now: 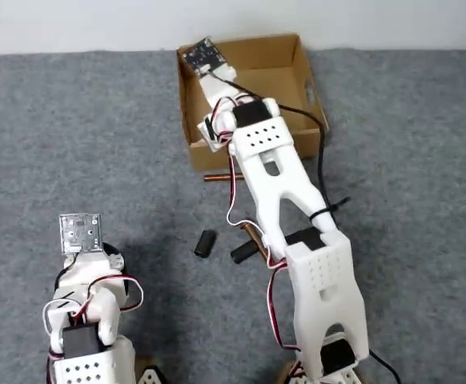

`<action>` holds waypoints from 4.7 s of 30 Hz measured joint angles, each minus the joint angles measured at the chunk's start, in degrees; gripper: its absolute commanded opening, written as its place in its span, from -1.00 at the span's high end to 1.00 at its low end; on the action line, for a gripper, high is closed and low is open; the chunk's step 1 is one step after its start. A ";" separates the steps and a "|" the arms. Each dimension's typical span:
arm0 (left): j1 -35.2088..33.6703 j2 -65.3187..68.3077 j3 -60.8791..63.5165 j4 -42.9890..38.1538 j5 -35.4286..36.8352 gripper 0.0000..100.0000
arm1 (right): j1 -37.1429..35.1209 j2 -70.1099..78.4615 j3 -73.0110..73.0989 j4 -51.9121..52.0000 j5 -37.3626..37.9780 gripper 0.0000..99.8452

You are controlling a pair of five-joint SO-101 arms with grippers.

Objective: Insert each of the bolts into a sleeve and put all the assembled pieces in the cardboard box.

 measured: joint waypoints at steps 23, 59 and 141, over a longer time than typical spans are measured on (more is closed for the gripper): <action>-0.44 0.00 0.00 -0.26 0.00 0.99 | -10.81 -7.21 3.25 33.49 -38.24 0.91; -0.44 0.00 0.00 -0.26 0.00 0.99 | -17.76 6.07 12.92 22.95 -45.54 0.98; 16.18 0.09 -6.42 -2.37 -2.90 0.99 | 28.40 -133.54 114.55 5.27 -27.78 0.98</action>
